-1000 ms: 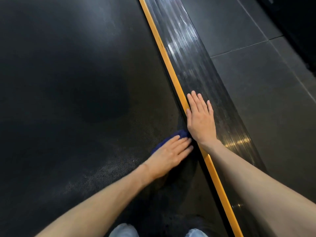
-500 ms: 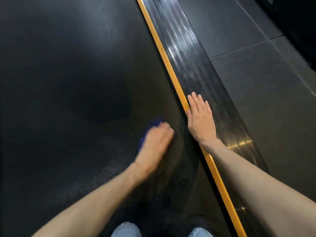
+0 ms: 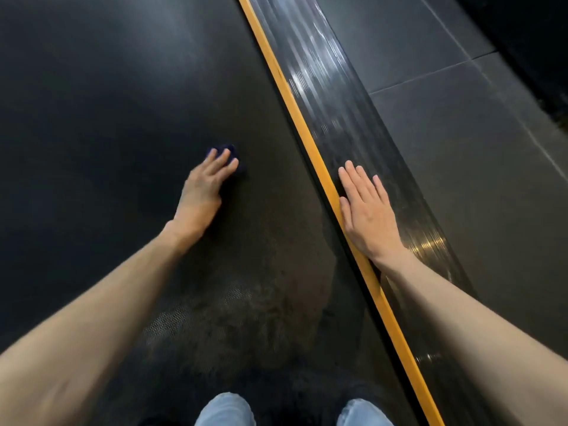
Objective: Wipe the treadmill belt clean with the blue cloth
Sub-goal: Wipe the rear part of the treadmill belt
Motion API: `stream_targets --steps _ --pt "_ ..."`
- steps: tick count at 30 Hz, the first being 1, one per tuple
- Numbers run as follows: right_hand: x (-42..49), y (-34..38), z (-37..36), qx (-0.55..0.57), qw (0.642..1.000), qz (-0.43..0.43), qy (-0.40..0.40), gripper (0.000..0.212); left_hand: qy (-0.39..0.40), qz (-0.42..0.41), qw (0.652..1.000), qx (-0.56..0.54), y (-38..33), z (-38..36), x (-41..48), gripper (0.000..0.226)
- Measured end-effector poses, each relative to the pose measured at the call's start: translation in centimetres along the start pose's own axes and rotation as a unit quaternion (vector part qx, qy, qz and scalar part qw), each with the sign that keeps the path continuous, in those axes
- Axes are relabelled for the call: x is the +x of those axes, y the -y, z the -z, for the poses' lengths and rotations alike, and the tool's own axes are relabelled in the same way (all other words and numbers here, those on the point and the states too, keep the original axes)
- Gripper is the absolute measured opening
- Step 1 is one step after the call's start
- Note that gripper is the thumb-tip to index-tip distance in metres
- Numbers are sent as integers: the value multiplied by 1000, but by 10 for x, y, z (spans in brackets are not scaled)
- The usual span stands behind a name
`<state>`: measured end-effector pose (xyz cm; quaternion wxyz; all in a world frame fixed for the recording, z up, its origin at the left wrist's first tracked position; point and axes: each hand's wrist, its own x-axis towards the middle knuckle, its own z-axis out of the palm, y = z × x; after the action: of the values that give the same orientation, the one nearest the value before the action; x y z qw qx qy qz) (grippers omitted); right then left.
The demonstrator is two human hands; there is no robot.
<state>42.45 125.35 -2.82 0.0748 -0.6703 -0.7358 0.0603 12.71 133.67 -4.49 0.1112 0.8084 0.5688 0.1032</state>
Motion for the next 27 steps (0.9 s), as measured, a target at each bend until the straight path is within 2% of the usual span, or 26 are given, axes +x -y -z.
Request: stream_targets --steps 2,3,5,7,8,10,11,12,14,17,20,22,24,27 --pt "-11 1 -6 25 1000 -16 2 51 -24 85 995 -54 -19 -3 5 62" --pt "-13 2 -8 34 999 -22 -1 51 -24 67 995 -72 -37 -8 2 59" --pt "-11 1 -8 53 998 -26 -10 48 -3 -89 992 -91 -82 -27 -16 52" --pt "-11 0 -6 68 997 -19 -19 47 38 -266 957 -108 -126 -42 -56 41" --pt "-11 0 -5 70 997 -18 -24 47 91 -335 932 -108 -141 -42 -79 41" --pt "-12 -1 -3 75 997 -18 -26 47 169 -443 876 -84 -139 -41 -96 45" --pt "-12 0 -3 78 996 -19 -24 47 170 -478 858 -75 -125 -41 -87 45" --pt "-11 0 -4 80 996 -20 -22 47 155 -489 855 -74 -111 -40 -71 42" --pt "-11 -1 -5 75 997 -24 -22 47 112 -452 882 -65 -84 -34 -28 38" --pt "-11 -1 -5 64 997 -31 -16 48 102 -367 925 9 -63 -19 21 50" --pt "-10 -1 -5 63 997 -32 -10 47 49 -202 978 7 -51 -7 48 52" --pt "-10 -2 -7 63 997 -32 -15 47 24 -126 992 -5 -51 -8 56 53" --pt "-11 -1 -7 61 997 -36 -16 47 16 -158 987 -18 -63 -18 45 50" --pt "-10 2 -5 60 997 -35 -22 48 41 -283 956 -63 -91 -38 -9 43"
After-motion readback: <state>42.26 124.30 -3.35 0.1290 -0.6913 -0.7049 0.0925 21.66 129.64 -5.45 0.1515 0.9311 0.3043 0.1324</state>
